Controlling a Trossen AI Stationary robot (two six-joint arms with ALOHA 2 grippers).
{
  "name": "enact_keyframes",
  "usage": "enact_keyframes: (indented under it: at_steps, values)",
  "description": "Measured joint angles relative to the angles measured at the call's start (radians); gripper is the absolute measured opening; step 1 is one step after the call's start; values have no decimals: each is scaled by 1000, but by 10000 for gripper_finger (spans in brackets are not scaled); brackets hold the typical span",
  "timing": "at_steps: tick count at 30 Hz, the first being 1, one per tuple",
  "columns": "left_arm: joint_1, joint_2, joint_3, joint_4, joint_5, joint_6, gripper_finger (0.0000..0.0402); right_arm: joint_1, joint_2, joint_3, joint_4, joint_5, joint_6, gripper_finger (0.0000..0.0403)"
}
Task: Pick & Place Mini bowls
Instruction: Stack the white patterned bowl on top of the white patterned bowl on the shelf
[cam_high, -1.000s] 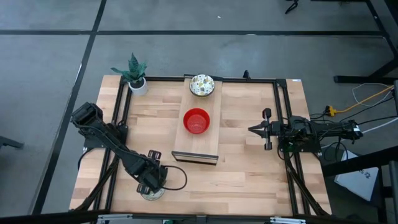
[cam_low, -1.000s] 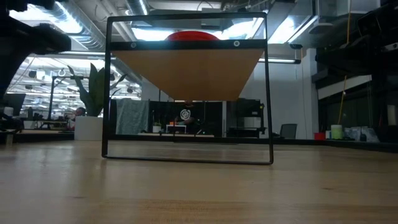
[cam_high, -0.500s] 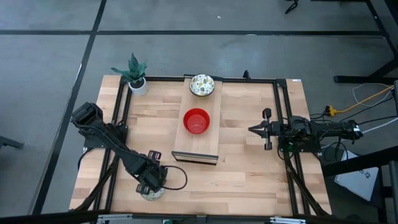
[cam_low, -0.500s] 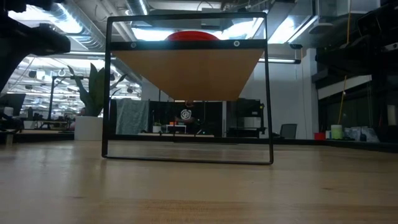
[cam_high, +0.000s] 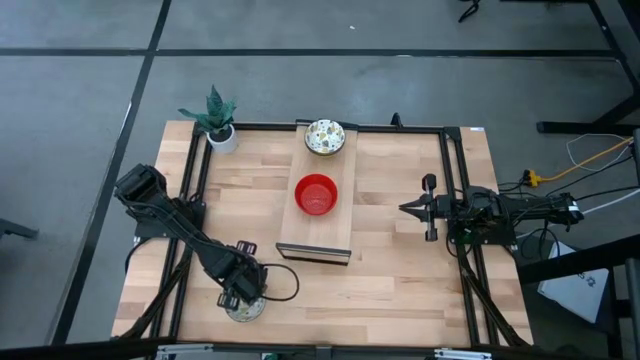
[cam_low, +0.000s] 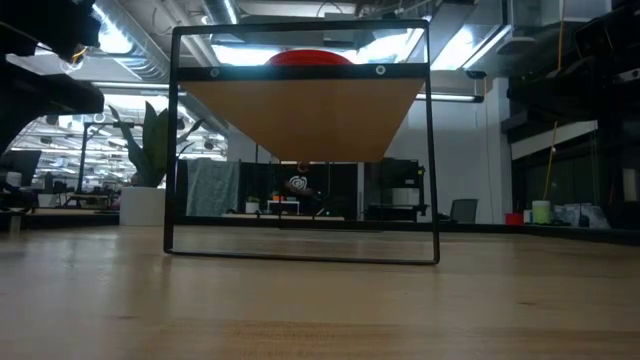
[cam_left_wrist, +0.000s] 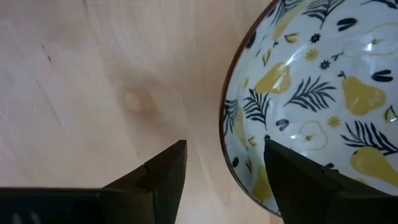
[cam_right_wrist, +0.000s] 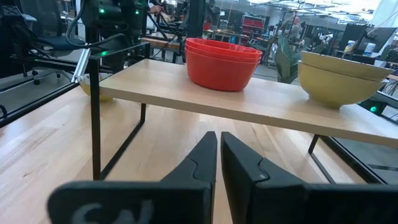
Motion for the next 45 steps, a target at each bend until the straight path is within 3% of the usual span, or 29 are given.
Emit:
enact_keyframes:
  at_steps: [26,45]
  values:
    - [4,0,-1,123,-29,0,194,0,0,0,0,0,0,26]
    - [17,-67,-1,78,-37,-24,145,0,0,0,0,0,0,26]
